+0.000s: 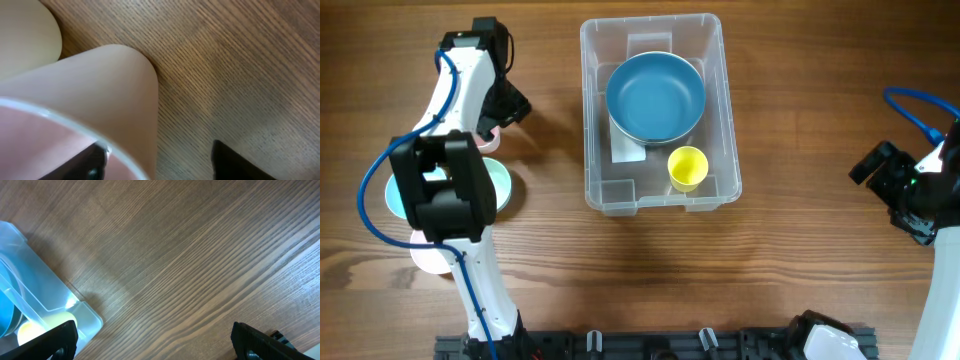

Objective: Pack container
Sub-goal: 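Grasp the pink cup with the left gripper and drop it into the yellow cup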

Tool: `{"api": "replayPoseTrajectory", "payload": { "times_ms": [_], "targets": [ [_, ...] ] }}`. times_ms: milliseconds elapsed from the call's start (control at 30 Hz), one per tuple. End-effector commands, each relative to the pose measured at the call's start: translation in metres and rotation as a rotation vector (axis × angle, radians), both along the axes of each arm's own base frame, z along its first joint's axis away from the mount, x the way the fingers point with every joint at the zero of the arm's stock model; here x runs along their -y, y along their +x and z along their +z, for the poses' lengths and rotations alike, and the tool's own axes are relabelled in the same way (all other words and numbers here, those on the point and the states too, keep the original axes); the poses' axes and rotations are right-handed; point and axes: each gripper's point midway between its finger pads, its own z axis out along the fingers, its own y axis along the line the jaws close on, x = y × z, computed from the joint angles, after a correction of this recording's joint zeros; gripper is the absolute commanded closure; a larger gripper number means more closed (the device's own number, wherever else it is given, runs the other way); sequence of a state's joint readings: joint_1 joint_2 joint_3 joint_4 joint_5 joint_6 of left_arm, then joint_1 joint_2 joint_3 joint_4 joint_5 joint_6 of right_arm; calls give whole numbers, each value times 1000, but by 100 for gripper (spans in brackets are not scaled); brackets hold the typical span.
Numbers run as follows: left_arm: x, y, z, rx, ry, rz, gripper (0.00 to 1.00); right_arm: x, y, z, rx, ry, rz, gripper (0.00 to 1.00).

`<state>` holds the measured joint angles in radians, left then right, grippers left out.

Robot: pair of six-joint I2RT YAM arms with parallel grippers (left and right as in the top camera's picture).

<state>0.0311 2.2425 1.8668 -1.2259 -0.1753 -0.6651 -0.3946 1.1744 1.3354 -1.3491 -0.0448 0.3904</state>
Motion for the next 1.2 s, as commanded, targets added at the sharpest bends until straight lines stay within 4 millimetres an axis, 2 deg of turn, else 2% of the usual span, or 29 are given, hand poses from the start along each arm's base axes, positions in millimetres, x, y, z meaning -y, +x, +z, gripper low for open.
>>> {"api": "replayPoseTrajectory", "payload": {
  "times_ms": [0, 67, 100, 233, 333, 367, 467, 500, 567, 600, 633, 700, 733, 767, 800, 867, 933, 967, 1033, 1167],
  "targets": [
    [-1, -1, 1, -1, 2, -8, 75, 0, 1, -1, -3, 3, 15, 0],
    [-1, 0, 1, -4, 1, -33, 92, 0, 1, -1, -3, 2, 17, 0],
    [-1, 0, 1, -5, 1, -32, 95, 0, 1, -1, -3, 1, 19, 0],
    [0, 1, 3, -4, 0, -74, 96, 0, 1, -1, -3, 1, 18, 0],
    [7, 8, 20, 28, 2, -129, 96, 0, 1, -1, -2, 1, 18, 0],
    [13, 12, 35, 56, 3, -141, 96, 0, 1, -1, -1, 1, 18, 0],
    [42, 18, 97, 173, 5, -208, 96, 0, 2, -1, 0, 0, 18, 0],
    [67, 16, 137, 251, 2, -279, 96, 0, 2, -1, 1, 0, 18, 0],
    [103, 4, 181, 348, -15, -370, 96, 0, 2, -1, 0, 0, 19, 0],
    [117, -1, 194, 379, -25, -403, 96, 0, 2, -1, 0, -1, 19, 0],
    [147, -15, 217, 436, -47, -476, 96, 0, 2, -1, 0, 0, 19, 0],
    [179, -32, 235, 483, -77, -543, 96, 0, 2, -1, 0, 0, 19, 0],
    [202, -43, 242, 505, -105, -572, 96, 0, 2, -1, 0, 0, 19, 0],
    [219, -52, 245, 512, -130, -593, 96, 0, 2, -1, 0, 0, 19, 0],
    [244, -65, 244, 509, -174, -620, 96, 0, 2, -1, 0, 0, 19, 0],
    [282, -82, 235, 477, -242, -653, 96, 0, 2, -1, 0, 0, 19, 0],
    [309, -93, 223, 446, -269, -674, 96, 0, 2, -1, 0, 0, 19, 0],
    [340, -105, 205, 404, -294, -723, 96, 0, 1, -1, -1, 1, 19, 0],
    [362, -114, 192, 372, -326, -765, 96, 0, 1, -1, -1, 1, 19, 0],
    [387, -118, 160, 317, -313, -808, 96, 0, 1, -1, -3, 2, 19, 0]
  ]
}}
